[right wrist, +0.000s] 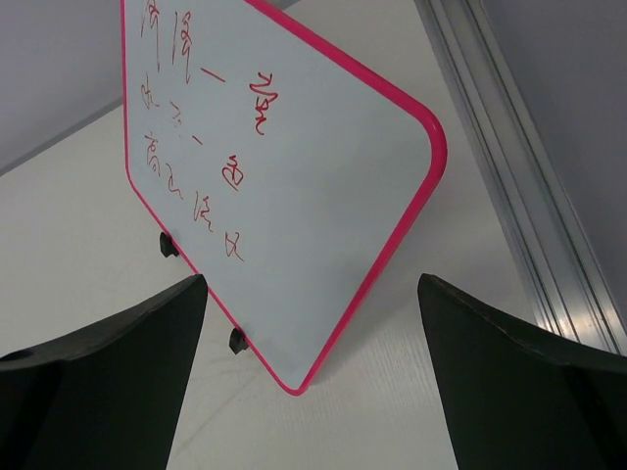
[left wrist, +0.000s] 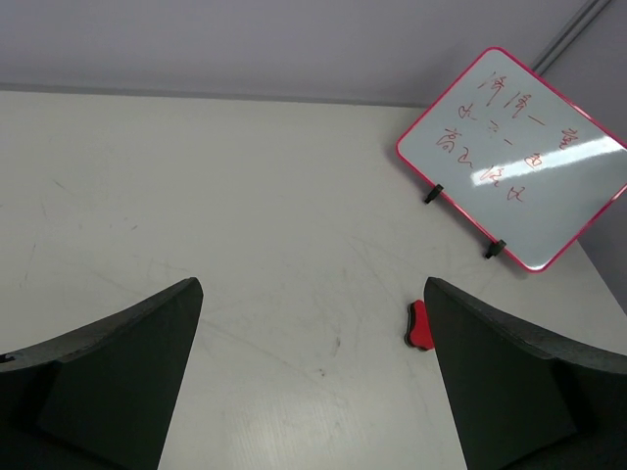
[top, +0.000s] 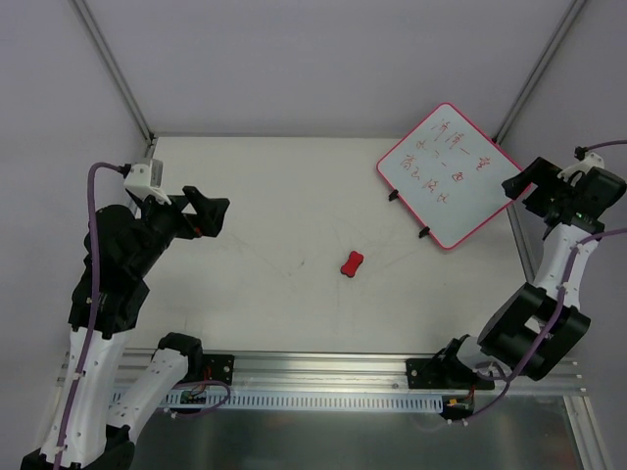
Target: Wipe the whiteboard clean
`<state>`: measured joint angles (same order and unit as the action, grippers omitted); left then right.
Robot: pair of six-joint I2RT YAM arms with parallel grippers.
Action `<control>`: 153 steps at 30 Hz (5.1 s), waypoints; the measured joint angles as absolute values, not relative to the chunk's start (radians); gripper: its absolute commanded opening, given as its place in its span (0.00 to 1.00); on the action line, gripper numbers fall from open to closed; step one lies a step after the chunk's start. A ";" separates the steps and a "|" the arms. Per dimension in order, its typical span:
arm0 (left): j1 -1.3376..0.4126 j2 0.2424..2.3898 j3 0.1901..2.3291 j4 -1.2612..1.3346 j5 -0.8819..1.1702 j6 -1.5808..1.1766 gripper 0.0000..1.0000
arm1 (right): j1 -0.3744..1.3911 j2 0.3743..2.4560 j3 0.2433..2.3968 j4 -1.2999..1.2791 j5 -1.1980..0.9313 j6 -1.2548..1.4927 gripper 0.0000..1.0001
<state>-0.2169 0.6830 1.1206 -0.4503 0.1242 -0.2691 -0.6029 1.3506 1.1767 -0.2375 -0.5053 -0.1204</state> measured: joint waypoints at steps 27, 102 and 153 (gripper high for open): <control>-0.217 0.777 1.136 -0.447 0.156 -0.234 0.99 | -0.619 1.626 1.102 -0.019 -0.788 -0.146 0.77; -0.217 0.724 1.087 -0.446 0.226 -0.242 0.92 | -0.530 1.529 1.056 0.527 -0.995 0.334 0.00; -0.961 1.943 1.477 -0.381 -0.143 -0.403 0.74 | -0.290 1.281 0.573 0.675 -0.931 0.351 0.00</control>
<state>-0.9611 1.9427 1.4769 -0.3805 -0.1432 -0.4030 -0.2901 1.2808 0.5732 0.6746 -0.9310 0.3511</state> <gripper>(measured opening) 0.758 0.072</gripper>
